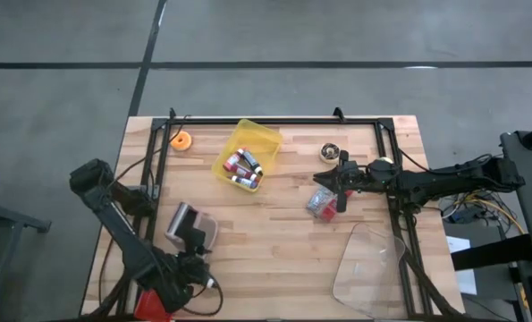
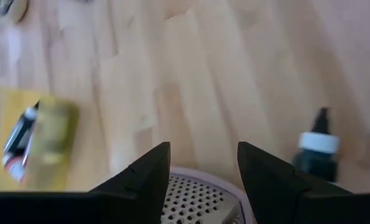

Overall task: Pick & Place Food Item
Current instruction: Move the pink grater to the middle left of the table

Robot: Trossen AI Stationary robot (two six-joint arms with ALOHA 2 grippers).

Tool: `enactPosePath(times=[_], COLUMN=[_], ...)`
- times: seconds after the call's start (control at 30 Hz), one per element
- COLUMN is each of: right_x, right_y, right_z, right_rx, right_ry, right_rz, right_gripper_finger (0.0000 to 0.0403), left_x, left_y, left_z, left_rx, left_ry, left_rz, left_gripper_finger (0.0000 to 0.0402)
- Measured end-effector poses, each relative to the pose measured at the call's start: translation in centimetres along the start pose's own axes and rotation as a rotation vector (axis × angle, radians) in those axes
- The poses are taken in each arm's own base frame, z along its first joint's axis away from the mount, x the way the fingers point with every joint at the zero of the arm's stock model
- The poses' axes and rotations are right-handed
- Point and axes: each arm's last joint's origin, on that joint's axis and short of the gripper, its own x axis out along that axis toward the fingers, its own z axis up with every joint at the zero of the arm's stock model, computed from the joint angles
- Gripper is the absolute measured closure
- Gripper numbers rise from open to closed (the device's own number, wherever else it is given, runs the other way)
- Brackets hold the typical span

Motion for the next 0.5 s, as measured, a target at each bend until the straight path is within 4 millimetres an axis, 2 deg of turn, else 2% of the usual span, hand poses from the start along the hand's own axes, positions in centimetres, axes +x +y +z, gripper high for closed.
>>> enactPosePath(times=[0.27,0.5], right_x=[0.0,0.0], right_y=[0.0,0.0], right_z=[0.0,0.0], right_rx=[0.0,0.0], right_ry=[0.0,0.0], right_rz=[0.0,0.0], right_gripper_finger=[0.0355,0.0355], left_x=[0.7,2.0], left_y=[2.1,3.5], left_z=[-1.1,-2.7], left_rx=[-0.1,-0.077], left_ry=[0.16,0.252], left_rz=[0.116,0.218], left_gripper_finger=[0.0209,0.0209])
